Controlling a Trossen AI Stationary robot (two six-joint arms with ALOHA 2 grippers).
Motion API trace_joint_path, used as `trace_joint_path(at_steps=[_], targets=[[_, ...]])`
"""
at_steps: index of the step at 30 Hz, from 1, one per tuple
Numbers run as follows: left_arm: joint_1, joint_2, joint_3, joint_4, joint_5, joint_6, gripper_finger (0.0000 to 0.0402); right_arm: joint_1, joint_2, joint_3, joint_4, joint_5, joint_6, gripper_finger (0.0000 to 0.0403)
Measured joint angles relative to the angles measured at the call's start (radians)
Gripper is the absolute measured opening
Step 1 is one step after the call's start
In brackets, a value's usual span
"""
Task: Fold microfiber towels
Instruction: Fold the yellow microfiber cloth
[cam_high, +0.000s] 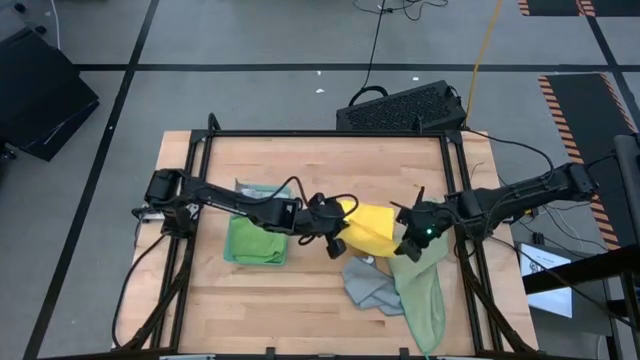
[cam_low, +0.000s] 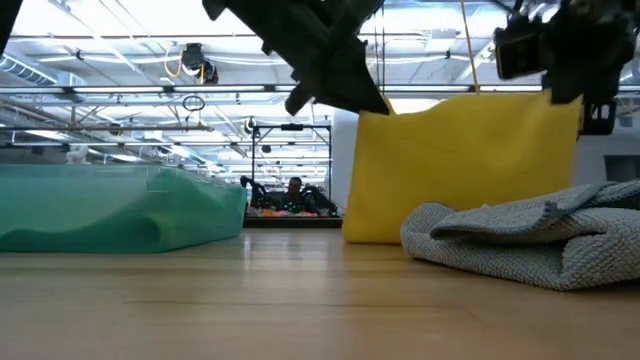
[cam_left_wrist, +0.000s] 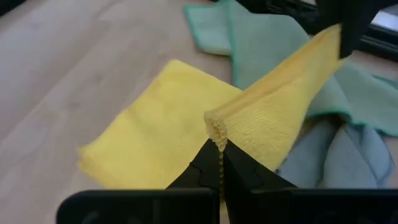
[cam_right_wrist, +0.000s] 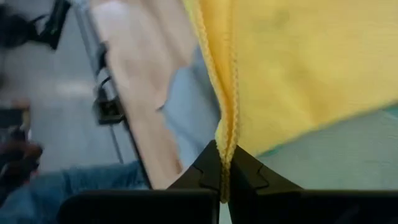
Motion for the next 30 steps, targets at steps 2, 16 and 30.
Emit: trace_joint_path(at_steps=[2, 16, 30], targets=[[-0.002, -0.006, 0.002, -0.021, -0.032, -0.047, 0.0002, -0.025, 0.015, 0.000, 0.001, 0.000, 0.022, 0.0001], [-0.006, -0.030, 0.003, -0.221, -0.087, -0.197, 0.0002, -0.185, 0.158, 0.000, 0.084, -0.051, -0.150, 0.0001], [-0.089, -0.019, -0.031, -0.121, -0.269, -0.511, 0.0003, -0.320, 0.224, 0.000, -0.048, -0.101, -0.600, 0.0000]])
